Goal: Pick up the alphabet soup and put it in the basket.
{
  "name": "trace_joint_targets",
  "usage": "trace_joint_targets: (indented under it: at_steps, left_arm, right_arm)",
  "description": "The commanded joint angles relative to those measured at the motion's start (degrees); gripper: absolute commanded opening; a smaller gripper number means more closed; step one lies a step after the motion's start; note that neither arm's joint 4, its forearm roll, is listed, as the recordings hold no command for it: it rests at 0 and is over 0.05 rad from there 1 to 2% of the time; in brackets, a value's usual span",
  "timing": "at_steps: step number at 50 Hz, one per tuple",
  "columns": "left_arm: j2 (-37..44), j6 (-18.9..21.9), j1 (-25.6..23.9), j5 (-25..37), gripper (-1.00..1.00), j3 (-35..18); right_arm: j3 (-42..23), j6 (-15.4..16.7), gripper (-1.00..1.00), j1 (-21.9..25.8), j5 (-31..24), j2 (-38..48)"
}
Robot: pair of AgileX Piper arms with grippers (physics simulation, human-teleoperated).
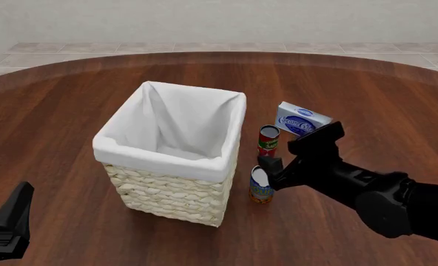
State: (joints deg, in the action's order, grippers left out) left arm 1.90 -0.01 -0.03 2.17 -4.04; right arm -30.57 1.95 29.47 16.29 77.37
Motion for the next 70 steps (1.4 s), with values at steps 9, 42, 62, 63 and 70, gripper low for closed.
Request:
trace_joint_targets:
  at_steps: [9,42,62,63,70]
  left_arm:
    - [0.01,0.0,-0.01,0.0,1.0,0.0]
    - [0.0,0.0,-0.01,0.0,1.0,0.0]
    - [0.01,0.0,0.01,0.0,1.0,0.0]
    - [0.0,0.0,-0.01,0.0,1.0,0.0]
    - [-0.02,0.0,0.01,0.01,1.0,0.0]
  right_arm:
    - [0.51,-0.78,1.0,0.56,2.0,2.44]
    - [1.49,-1.6,1.0,0.23,4.33,4.72]
    - [1.62,-1.82,1.0,0.11,5.99,6.87]
    - [1.59,-1.88,1.0,0.06,6.03,6.98]
    - [1.51,-2.14,1.0,0.07,6.35,7.64]
